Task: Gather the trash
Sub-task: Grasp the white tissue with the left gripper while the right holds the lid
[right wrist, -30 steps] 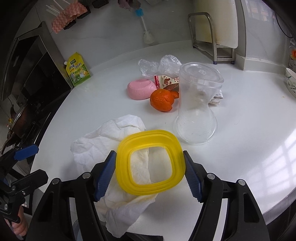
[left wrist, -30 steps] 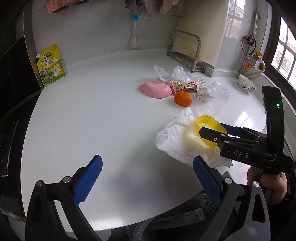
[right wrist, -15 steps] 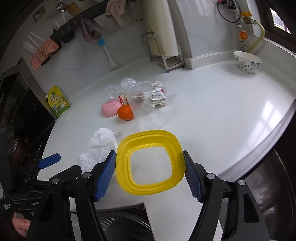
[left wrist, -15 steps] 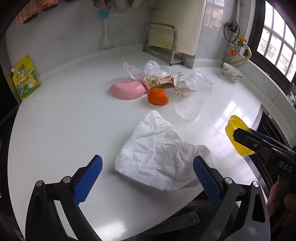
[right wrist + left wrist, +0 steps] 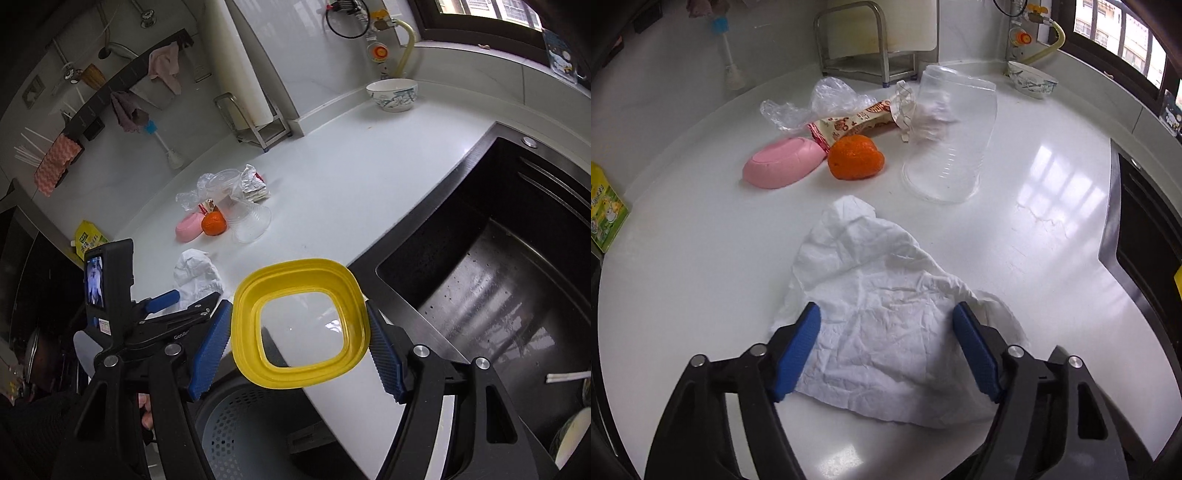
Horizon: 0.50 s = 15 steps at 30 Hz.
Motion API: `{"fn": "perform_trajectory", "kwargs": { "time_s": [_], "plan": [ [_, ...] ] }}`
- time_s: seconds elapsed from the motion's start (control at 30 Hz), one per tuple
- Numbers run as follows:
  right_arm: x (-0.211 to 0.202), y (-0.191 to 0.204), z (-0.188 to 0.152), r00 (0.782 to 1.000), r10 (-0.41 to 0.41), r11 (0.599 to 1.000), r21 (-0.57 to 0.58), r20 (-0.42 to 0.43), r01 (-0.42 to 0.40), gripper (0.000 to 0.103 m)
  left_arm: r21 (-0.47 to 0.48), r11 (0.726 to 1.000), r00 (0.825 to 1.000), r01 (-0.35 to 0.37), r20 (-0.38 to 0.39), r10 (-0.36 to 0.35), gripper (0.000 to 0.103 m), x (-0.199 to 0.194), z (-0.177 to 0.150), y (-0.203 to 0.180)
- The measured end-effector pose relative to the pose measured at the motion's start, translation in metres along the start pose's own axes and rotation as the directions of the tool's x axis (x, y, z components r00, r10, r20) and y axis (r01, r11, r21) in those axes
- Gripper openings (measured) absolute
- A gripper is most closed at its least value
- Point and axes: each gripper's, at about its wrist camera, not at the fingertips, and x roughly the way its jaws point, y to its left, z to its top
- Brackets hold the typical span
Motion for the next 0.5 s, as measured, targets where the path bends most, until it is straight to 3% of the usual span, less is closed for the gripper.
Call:
{"fn": "perform_trajectory", "kwargs": {
  "time_s": [0.07,0.13,0.2,0.5],
  "plan": [
    [-0.008,-0.003,-0.005,1.0,-0.017,1.0,0.025,0.009,0.016,0.068,0.005,0.999,0.999,0.048,0.0,-0.048,0.053,-0.001,-0.001,0.001],
    [-0.014,-0.005,-0.01,1.0,-0.022,0.998,0.053,0.015,0.021,0.068,0.034,0.997,0.998,0.064,0.001,-0.064,0.025,-0.003,-0.001,-0.002],
    [-0.02,-0.005,-0.014,0.999,-0.027,0.997,0.073,0.022,0.025,0.068,0.044,0.995,0.996,0.086,-0.015,-0.086,0.011,-0.004,-0.001,-0.003],
    [-0.037,0.009,-0.032,0.999,-0.027,0.996,0.09,0.018,0.025,0.068,0.068,0.993,0.995,0.095,-0.001,-0.095,0.009,-0.044,-0.01,0.003]
  ]
}}
